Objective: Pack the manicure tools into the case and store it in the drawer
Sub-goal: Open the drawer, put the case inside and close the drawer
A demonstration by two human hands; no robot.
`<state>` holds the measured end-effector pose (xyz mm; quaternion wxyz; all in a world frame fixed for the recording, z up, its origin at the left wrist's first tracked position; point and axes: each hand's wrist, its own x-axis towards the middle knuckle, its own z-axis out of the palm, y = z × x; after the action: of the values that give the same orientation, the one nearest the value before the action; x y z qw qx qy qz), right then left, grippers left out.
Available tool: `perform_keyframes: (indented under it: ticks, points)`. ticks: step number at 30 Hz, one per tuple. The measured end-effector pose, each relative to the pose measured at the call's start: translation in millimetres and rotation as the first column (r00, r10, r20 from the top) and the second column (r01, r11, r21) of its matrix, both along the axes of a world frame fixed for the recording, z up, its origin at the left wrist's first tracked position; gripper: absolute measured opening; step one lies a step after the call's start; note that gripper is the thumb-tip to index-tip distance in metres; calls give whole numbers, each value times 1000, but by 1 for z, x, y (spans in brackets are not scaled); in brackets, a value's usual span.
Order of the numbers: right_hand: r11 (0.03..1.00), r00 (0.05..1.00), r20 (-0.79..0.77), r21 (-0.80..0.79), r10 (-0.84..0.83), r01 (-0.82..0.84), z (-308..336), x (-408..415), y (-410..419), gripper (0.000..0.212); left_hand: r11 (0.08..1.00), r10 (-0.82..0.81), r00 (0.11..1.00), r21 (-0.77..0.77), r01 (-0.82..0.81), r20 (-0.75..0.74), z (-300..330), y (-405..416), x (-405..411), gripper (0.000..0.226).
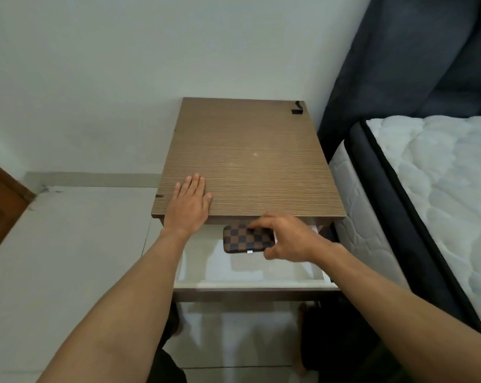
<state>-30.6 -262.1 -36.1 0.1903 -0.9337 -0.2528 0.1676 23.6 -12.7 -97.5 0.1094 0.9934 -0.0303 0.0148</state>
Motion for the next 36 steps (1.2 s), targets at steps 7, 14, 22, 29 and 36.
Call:
perform_keyframes:
  ticks: [7, 14, 22, 29, 36]
  points:
    - [996, 989, -118, -15, -89, 88, -75, 1, 5, 67, 1000, -5, 998, 27, 4, 63, -6, 1, 1, 55]
    - [985, 979, -115, 21, -166, 169, -115, 24, 14, 61, 998, 0, 989, 68, -10, 150, -18, 1, 4, 59]
    - [983, 975, -121, -36, -185, 182, -129, 21, 13, 59, 998, 13, 991, 58, -21, 136, -16, 1, 1, 56]
    - [960, 956, -89, -33, -280, 279, -93, 0, -10, 51, 1000, 5, 1000, -22, -5, 15, -7, 2, -23, 58]
    - [935, 932, -76, -63, -353, 349, -58, -52, -45, 32, 997, -3, 999, -83, 6, 39, -4, -1, -125, 58]
